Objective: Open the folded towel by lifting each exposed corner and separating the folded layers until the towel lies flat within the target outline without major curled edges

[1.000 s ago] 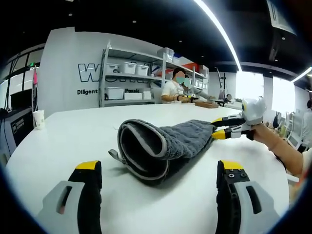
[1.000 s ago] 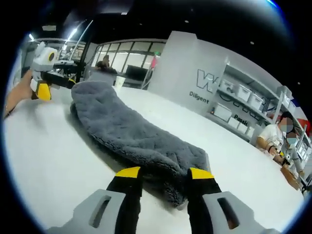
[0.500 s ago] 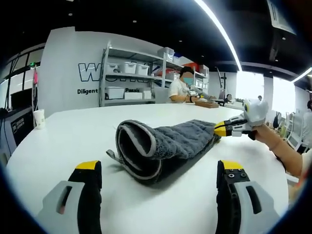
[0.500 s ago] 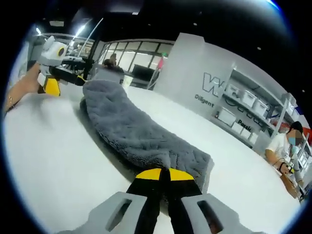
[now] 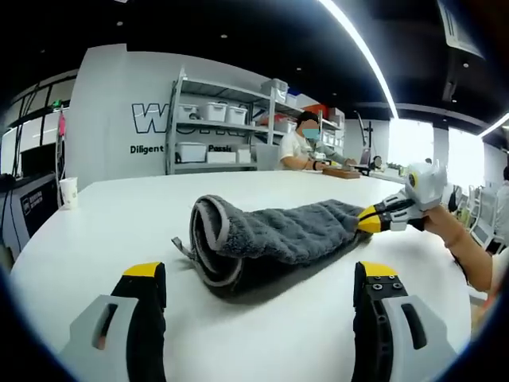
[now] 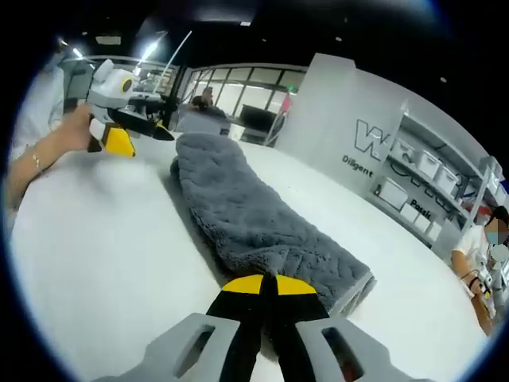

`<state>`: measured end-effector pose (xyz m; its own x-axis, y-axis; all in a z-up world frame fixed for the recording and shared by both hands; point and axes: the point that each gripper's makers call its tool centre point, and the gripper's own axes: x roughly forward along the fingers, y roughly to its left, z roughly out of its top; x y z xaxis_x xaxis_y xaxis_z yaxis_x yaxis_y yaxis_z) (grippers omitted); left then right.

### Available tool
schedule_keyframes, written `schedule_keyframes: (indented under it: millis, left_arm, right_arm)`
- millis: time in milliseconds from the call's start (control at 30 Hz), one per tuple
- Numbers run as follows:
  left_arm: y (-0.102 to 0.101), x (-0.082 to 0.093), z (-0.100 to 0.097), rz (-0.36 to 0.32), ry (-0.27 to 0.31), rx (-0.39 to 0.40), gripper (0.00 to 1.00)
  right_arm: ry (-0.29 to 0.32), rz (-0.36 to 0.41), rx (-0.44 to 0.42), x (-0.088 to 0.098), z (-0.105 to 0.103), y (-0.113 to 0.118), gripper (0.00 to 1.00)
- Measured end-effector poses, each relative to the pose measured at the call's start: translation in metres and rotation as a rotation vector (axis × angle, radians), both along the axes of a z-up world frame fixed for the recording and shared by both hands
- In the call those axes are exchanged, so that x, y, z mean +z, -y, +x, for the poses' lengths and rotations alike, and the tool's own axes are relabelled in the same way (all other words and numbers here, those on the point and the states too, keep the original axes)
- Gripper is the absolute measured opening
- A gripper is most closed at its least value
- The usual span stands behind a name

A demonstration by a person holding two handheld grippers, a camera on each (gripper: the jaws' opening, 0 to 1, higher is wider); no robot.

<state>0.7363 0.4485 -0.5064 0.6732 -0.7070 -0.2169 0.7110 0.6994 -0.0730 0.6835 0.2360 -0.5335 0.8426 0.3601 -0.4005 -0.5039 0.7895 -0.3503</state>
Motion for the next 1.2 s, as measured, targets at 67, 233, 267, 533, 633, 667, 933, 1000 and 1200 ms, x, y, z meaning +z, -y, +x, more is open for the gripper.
schedule_keyframes:
  millis: [67, 233, 267, 533, 633, 667, 933, 1000, 1200]
  left_arm:
    - [0.002, -0.002, 0.0, 0.007, -0.004, -0.004, 0.97]
    - [0.002, -0.006, 0.001, 0.039, -0.005, -0.007, 0.97]
    - [0.002, -0.006, 0.001, 0.039, -0.005, -0.006, 0.97]
    - [-0.004, -0.006, 0.004, 0.027, -0.015, 0.016, 0.97]
    - [-0.005, -0.005, 0.004, 0.023, -0.015, 0.017, 0.97]
    - [-0.005, -0.005, 0.004, 0.023, -0.016, 0.017, 0.97]
    - [-0.004, -0.008, 0.006, 0.034, -0.023, 0.016, 0.97]
    - [-0.005, -0.008, 0.006, 0.031, -0.023, 0.016, 0.97]
    - [-0.006, -0.005, 0.004, 0.015, -0.019, 0.017, 0.97]
  right_arm:
    - [-0.01, 0.009, 0.026, 0.0, -0.005, -0.005, 0.0]
    - [-0.02, 0.036, 0.077, -0.001, -0.006, -0.016, 0.0]
    - [-0.02, 0.039, 0.087, -0.001, -0.007, -0.018, 0.0]
    - [-0.035, 0.133, 0.269, 0.008, -0.025, -0.062, 0.0]
    - [-0.035, 0.149, 0.298, 0.01, -0.028, -0.076, 0.0]
    - [-0.038, 0.141, 0.311, 0.008, -0.029, -0.082, 0.0]
    - [-0.04, 0.107, 0.391, 0.005, -0.039, -0.114, 0.0]
    - [-0.025, 0.066, 0.409, 0.002, -0.041, -0.118, 0.0]
    - [0.031, 0.109, 0.43, 0.017, -0.046, -0.112, 0.01]
